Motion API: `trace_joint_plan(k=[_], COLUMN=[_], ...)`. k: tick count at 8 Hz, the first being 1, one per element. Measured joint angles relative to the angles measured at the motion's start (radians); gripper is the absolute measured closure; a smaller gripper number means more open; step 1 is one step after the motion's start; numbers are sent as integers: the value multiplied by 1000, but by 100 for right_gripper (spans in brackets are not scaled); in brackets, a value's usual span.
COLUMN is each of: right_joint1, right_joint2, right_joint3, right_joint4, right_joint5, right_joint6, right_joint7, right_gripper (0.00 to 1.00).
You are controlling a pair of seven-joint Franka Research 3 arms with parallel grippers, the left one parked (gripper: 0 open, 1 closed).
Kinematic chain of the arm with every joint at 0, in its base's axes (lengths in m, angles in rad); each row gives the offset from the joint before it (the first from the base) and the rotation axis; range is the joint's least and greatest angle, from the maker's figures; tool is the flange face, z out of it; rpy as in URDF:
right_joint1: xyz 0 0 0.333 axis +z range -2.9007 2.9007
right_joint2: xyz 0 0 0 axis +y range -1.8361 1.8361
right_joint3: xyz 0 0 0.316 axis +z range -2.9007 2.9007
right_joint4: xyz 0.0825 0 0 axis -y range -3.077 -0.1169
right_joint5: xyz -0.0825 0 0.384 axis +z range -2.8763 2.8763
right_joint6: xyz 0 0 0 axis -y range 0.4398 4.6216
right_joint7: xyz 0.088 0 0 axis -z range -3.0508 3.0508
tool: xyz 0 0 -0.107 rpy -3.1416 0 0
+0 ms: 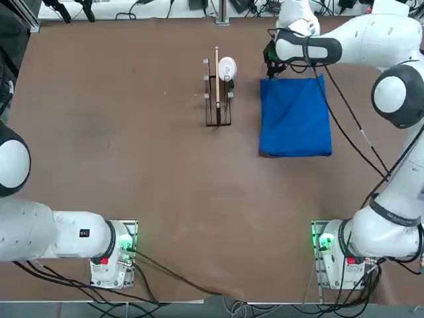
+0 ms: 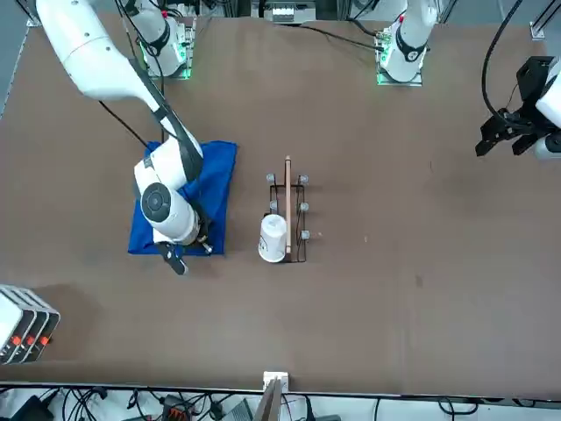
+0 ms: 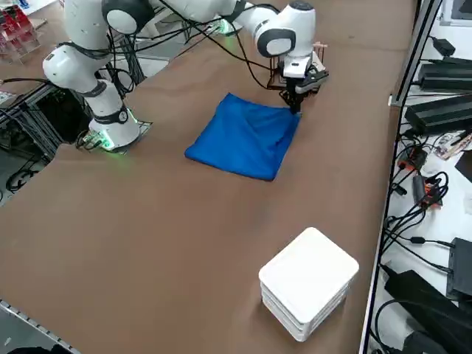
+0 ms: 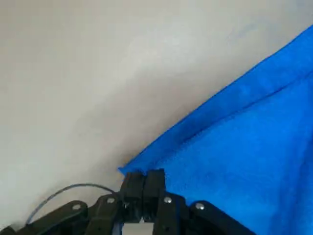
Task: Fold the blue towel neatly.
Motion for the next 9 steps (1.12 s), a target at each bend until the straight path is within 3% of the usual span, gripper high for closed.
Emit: trace_joint_plan(k=[5, 9], right_joint1=[35, 56], right_joint2=[1, 7], right_joint3=[1, 1], right_joint4=[13, 22], right_joint5=[0, 0], right_joint6=[8, 77], right_joint7=[-66, -91], right_gripper=[99, 99])
